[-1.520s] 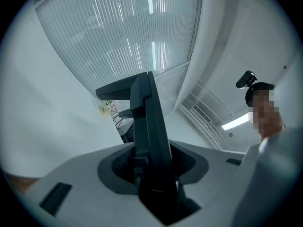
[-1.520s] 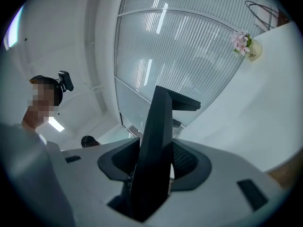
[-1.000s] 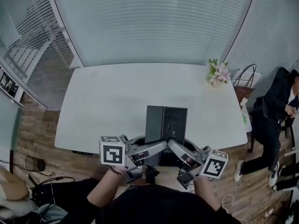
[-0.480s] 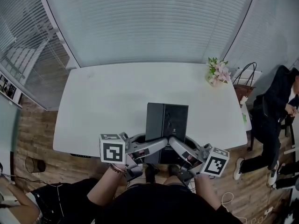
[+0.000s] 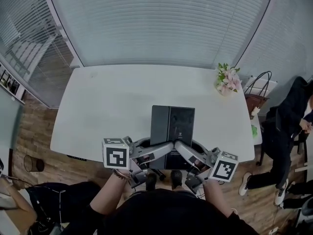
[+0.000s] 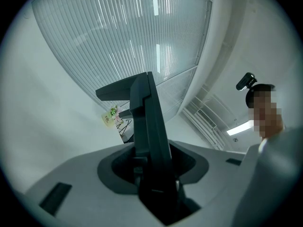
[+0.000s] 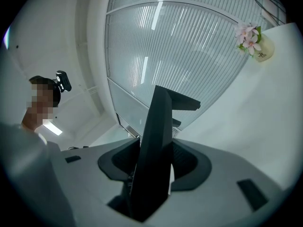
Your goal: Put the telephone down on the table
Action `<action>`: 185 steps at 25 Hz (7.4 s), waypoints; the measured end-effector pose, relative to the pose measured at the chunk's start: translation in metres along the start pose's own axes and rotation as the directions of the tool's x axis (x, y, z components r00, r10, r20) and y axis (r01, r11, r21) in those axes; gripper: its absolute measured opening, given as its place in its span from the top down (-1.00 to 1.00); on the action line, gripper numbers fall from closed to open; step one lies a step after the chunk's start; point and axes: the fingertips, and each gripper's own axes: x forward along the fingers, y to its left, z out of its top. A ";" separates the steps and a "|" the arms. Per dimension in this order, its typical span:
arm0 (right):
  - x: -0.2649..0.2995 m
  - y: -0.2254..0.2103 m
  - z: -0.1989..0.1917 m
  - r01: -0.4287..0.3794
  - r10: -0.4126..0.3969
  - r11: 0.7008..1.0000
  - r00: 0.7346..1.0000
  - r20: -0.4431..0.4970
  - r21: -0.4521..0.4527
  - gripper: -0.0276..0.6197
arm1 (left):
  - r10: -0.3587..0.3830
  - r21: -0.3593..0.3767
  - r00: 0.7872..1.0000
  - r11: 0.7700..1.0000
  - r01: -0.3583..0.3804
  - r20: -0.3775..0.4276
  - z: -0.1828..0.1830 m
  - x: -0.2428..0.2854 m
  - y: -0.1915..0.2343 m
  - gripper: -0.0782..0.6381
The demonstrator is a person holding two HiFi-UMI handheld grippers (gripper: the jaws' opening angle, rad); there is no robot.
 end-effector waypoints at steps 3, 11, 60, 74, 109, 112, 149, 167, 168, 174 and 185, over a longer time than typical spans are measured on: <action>-0.008 -0.007 0.010 -0.015 0.015 1.000 1.000 -0.019 0.006 0.34 | 0.013 0.007 1.000 1.000 -0.013 0.011 0.001 0.015 0.003 0.24; -0.012 -0.023 0.026 -0.045 0.046 0.999 0.997 -0.064 0.013 0.34 | 0.045 0.021 0.998 0.999 -0.045 0.039 0.007 0.034 0.011 0.24; 0.006 -0.148 -0.026 0.059 -0.010 0.981 0.968 -0.253 0.186 0.34 | 0.123 -0.122 0.991 0.984 -0.128 -0.044 -0.032 0.039 0.140 0.25; 0.010 -0.172 -0.031 0.088 -0.031 0.976 0.961 -0.276 0.198 0.34 | 0.127 -0.174 0.991 0.976 -0.131 -0.031 -0.036 0.042 0.165 0.26; 0.005 -0.190 -0.039 0.126 -0.055 0.954 0.966 -0.251 0.273 0.34 | 0.128 -0.248 0.985 0.956 -0.154 -0.118 -0.047 0.048 0.183 0.27; 0.008 -0.185 -0.040 0.110 -0.037 0.950 0.969 -0.246 0.292 0.34 | 0.129 -0.251 0.984 0.955 -0.156 -0.122 -0.047 0.047 0.183 0.27; -0.007 -0.206 -0.042 0.310 -0.283 0.951 0.895 -0.344 0.024 0.29 | 0.442 -0.091 0.858 0.873 -0.478 -0.262 -0.061 0.036 0.206 -0.04; -0.009 -0.206 -0.039 0.354 -0.348 0.935 0.890 -0.295 -0.036 0.29 | 0.603 0.091 0.785 0.797 -0.596 -0.140 -0.048 0.023 0.212 -0.17; -0.009 -0.206 -0.039 0.357 -0.356 0.933 0.888 -0.293 -0.051 0.27 | 0.612 0.107 0.780 0.790 -0.603 -0.127 -0.046 0.022 0.211 -0.17; -0.011 -0.200 -0.035 0.385 -0.410 0.912 0.875 -0.257 -0.144 0.22 | 0.649 0.201 0.761 0.749 -0.631 -0.028 -0.028 0.013 0.199 -0.18; -0.012 -0.164 0.002 0.380 -0.459 0.824 0.882 -0.102 -0.420 0.22 | 0.624 0.278 0.760 0.708 -0.649 0.182 0.002 0.007 0.170 -0.17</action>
